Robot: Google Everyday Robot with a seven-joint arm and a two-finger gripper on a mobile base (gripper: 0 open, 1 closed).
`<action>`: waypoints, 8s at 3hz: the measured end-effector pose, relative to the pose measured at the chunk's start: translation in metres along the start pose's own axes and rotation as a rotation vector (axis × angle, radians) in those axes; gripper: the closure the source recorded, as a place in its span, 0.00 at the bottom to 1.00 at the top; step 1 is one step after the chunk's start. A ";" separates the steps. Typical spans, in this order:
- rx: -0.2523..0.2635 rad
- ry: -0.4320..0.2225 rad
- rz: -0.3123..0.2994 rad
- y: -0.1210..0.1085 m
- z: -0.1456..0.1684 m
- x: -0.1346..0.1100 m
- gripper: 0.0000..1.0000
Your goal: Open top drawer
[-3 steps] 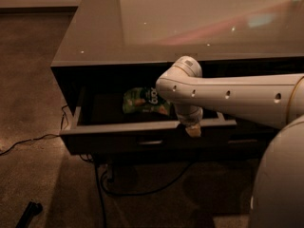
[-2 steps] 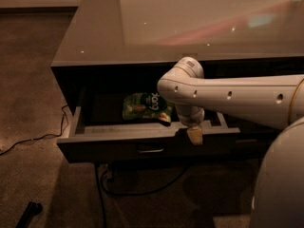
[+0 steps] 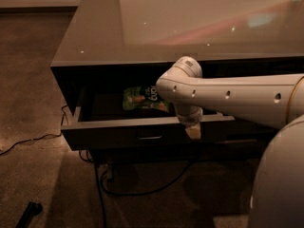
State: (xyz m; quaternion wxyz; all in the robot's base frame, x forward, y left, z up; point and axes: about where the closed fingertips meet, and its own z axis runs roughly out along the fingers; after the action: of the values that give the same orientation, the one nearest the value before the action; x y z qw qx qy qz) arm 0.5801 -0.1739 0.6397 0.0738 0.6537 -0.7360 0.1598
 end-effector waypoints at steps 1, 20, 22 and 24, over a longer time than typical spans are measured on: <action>0.000 0.000 0.000 0.000 0.000 0.000 0.00; 0.200 0.007 -0.137 0.066 -0.052 0.061 0.00; 0.270 -0.012 -0.096 0.048 -0.070 0.061 0.19; 0.279 -0.010 -0.078 0.037 -0.066 0.055 0.65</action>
Offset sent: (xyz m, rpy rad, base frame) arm 0.0000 0.0000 0.0000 0.0000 0.0000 0.0000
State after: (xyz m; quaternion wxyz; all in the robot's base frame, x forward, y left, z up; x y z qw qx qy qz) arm 0.5294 -0.1998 0.7135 -0.0153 0.6866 -0.6809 0.2544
